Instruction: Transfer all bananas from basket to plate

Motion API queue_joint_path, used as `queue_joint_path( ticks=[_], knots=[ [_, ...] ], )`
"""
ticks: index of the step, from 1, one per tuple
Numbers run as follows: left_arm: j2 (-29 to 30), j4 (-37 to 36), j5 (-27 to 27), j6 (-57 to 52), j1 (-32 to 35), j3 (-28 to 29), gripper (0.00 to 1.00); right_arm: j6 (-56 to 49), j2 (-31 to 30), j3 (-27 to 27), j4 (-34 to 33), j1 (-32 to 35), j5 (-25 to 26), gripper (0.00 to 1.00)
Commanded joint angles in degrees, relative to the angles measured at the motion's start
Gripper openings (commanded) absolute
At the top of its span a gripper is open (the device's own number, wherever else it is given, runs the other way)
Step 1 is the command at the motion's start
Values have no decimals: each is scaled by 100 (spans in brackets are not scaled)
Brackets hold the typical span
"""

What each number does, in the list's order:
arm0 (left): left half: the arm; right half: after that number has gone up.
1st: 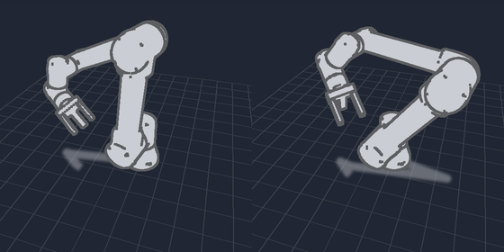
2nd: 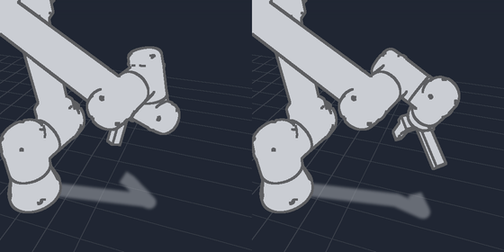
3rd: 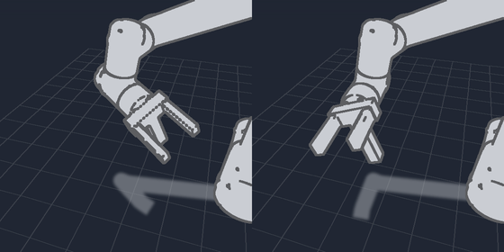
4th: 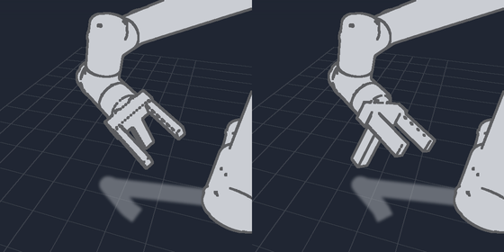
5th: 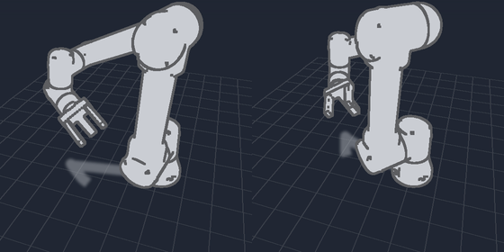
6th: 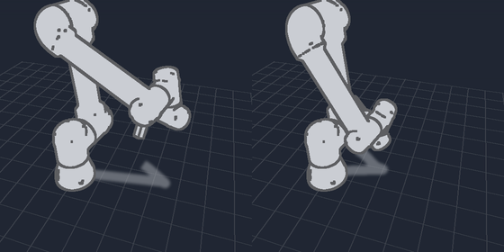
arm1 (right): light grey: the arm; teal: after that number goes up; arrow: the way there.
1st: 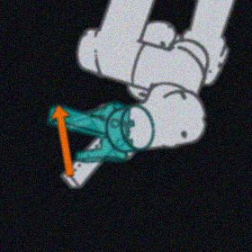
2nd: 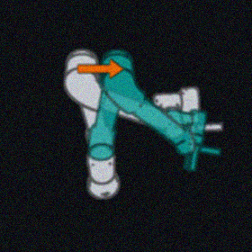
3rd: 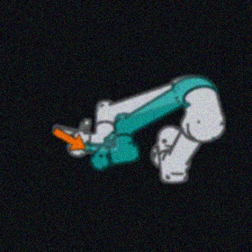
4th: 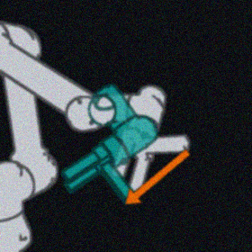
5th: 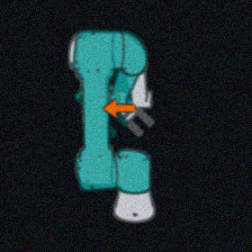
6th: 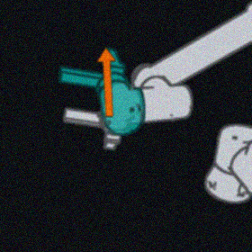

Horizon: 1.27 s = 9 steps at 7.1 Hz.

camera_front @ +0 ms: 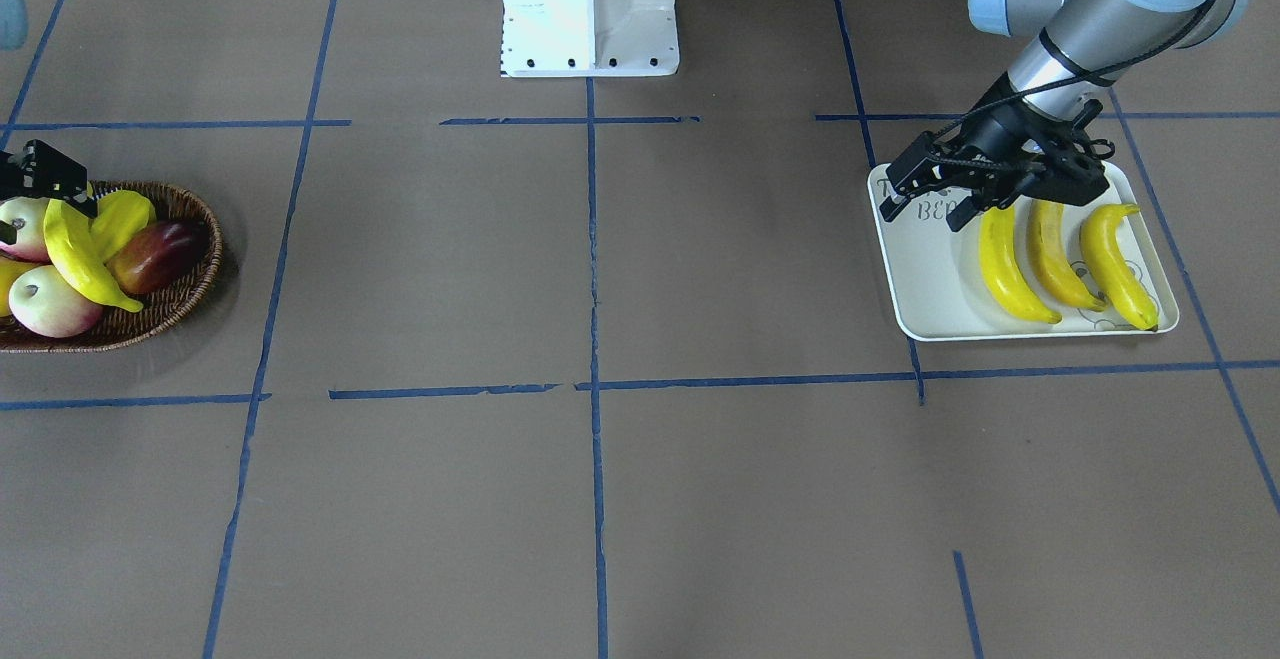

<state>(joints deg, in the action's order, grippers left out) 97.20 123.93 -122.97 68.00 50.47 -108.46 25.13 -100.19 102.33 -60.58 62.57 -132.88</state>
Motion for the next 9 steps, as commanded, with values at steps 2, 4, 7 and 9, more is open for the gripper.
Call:
queue_joint_path(
  ticks=[2,4,7,9],
  knots=[
    [0,0,-7,11,-2,1,100,1,52,-117,11,-8,-27,100],
    [0,0,-7,11,-2,1,100,-8,52,-152,-15,-34,-45,99],
    [9,9,-7,11,-2,27,100,-26,52,-257,2,-183,-36,93],
    [0,9,-16,11,-2,44,100,-34,52,-257,2,-202,-36,73]
  ],
)
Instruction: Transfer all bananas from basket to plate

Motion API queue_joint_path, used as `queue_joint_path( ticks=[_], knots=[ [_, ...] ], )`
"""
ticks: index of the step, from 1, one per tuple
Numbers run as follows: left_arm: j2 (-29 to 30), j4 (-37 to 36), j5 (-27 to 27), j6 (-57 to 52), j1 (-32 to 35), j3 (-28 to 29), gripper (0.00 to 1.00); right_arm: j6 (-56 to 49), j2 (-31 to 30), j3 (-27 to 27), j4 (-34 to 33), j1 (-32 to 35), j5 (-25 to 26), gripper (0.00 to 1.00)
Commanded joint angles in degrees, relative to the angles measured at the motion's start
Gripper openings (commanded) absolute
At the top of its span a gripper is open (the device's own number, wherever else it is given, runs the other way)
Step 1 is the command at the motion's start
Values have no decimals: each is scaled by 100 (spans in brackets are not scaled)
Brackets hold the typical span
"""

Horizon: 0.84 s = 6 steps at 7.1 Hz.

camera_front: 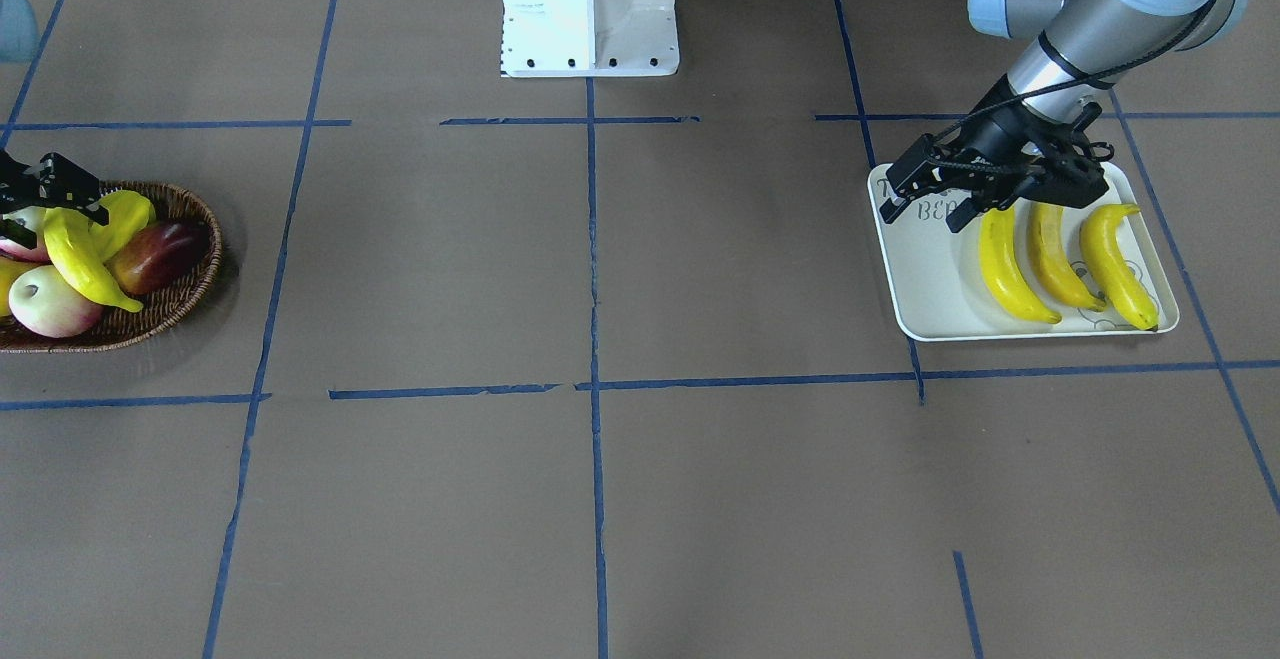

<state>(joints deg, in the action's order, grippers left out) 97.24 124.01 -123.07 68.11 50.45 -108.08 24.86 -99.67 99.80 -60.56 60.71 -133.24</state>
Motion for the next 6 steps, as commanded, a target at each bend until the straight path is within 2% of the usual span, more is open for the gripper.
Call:
queue_joint_path(
  ticks=[1,2,4,5,6],
  knots=[
    [5,0,-6,0,0,32,100,-34,0,-4,1,-15,0,50],
    [75,0,3,0,-9,119,100,-77,-9,-21,1,-6,0,29],
    [120,0,-6,9,-9,138,100,-87,-17,39,9,11,-35,6],
    [128,0,-6,9,-9,138,100,-87,-17,101,18,98,-331,2],
    [128,0,-6,9,-9,138,100,-95,-9,154,-8,465,-595,2]
  ],
)
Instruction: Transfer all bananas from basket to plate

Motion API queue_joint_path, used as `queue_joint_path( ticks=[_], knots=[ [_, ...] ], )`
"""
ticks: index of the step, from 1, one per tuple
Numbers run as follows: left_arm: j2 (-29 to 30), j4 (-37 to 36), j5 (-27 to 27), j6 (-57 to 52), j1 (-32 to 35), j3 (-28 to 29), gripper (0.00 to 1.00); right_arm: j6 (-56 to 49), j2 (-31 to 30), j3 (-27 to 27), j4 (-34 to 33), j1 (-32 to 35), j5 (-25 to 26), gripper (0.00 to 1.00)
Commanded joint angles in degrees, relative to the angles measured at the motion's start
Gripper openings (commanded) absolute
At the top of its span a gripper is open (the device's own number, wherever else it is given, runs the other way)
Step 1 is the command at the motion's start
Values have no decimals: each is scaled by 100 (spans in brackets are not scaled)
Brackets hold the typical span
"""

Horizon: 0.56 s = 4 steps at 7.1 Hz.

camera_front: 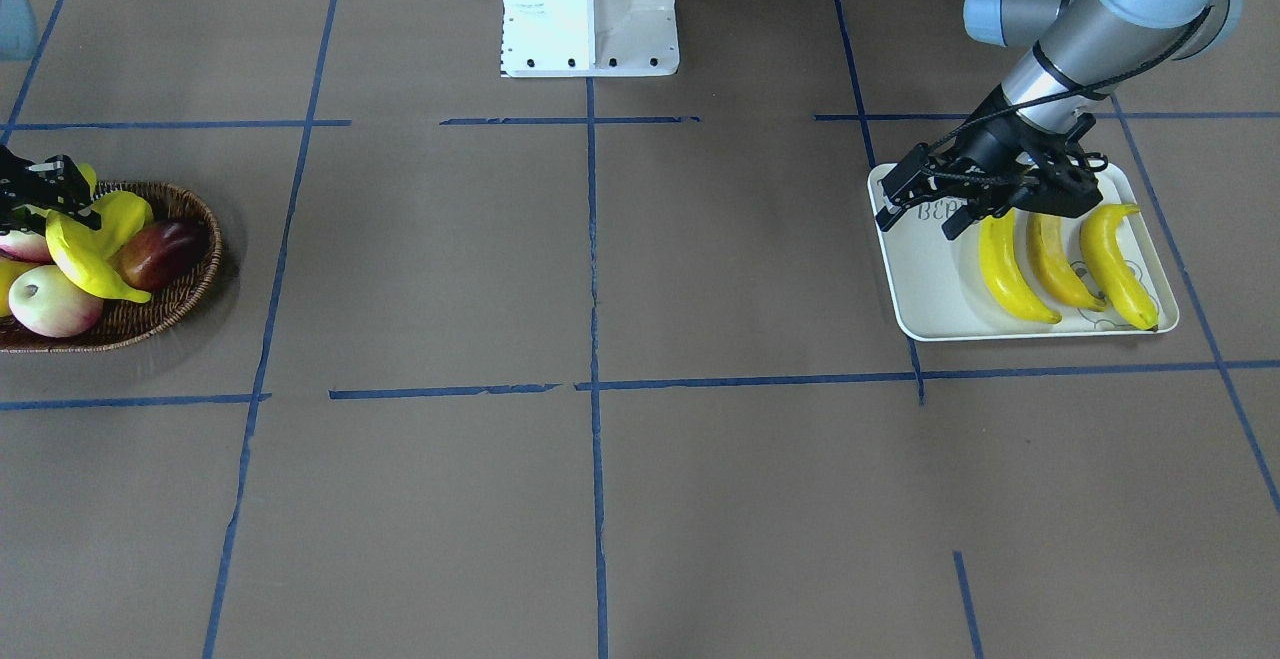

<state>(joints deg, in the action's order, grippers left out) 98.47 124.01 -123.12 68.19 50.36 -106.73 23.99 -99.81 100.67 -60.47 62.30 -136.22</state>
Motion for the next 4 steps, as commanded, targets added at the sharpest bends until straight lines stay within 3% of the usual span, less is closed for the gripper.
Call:
queue_joint_path(
  ticks=[1,4],
  knots=[
    [6,0,-1,1,0,3,100,0,6,171,-17,579,-404,2],
    [128,-9,-36,114,0,3,100,166,285,575,-87,828,-501,0]
  ],
)
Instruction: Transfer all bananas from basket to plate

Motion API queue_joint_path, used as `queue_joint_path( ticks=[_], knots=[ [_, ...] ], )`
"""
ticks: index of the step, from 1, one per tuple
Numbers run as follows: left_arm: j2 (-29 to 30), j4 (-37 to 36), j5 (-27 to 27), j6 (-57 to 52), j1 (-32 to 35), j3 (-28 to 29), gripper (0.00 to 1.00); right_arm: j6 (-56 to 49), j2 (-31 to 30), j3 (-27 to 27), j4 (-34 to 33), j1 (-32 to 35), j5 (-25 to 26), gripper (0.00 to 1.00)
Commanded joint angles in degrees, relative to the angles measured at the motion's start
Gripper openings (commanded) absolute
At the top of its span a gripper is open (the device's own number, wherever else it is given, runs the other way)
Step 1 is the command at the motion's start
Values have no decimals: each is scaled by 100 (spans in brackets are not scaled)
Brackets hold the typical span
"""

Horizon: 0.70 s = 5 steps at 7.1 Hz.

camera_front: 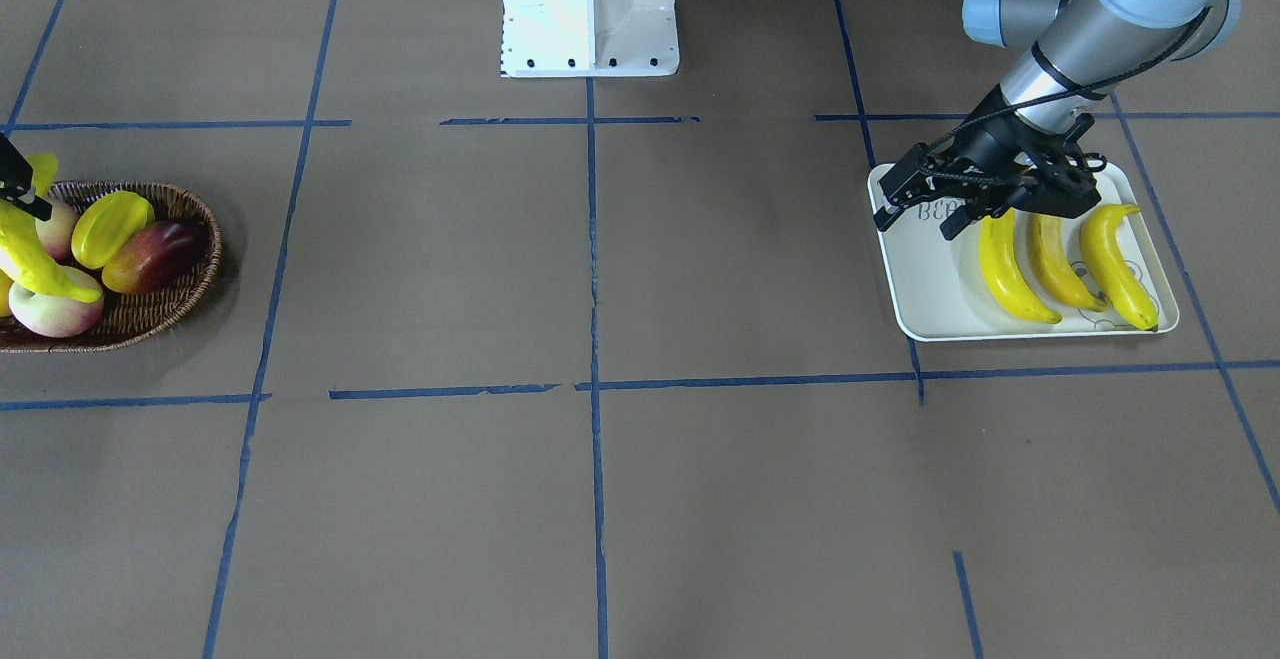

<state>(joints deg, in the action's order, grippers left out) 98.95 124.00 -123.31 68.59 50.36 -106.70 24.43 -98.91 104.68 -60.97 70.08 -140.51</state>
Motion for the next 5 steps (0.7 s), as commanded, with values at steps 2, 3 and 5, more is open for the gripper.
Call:
queue_joint_path(
  ticks=[2,3,5],
  knots=[
    [797,45,0,1099,-314,219,100,1617,940,297,50,-72,-311,0],
    [1062,63,9,1557,-386,237,100,2427,1291,490,51,-404,-198,0],
    [1564,80,53,2322,-431,220,100,3912,2152,666,51,-1281,694,1]
  ],
)
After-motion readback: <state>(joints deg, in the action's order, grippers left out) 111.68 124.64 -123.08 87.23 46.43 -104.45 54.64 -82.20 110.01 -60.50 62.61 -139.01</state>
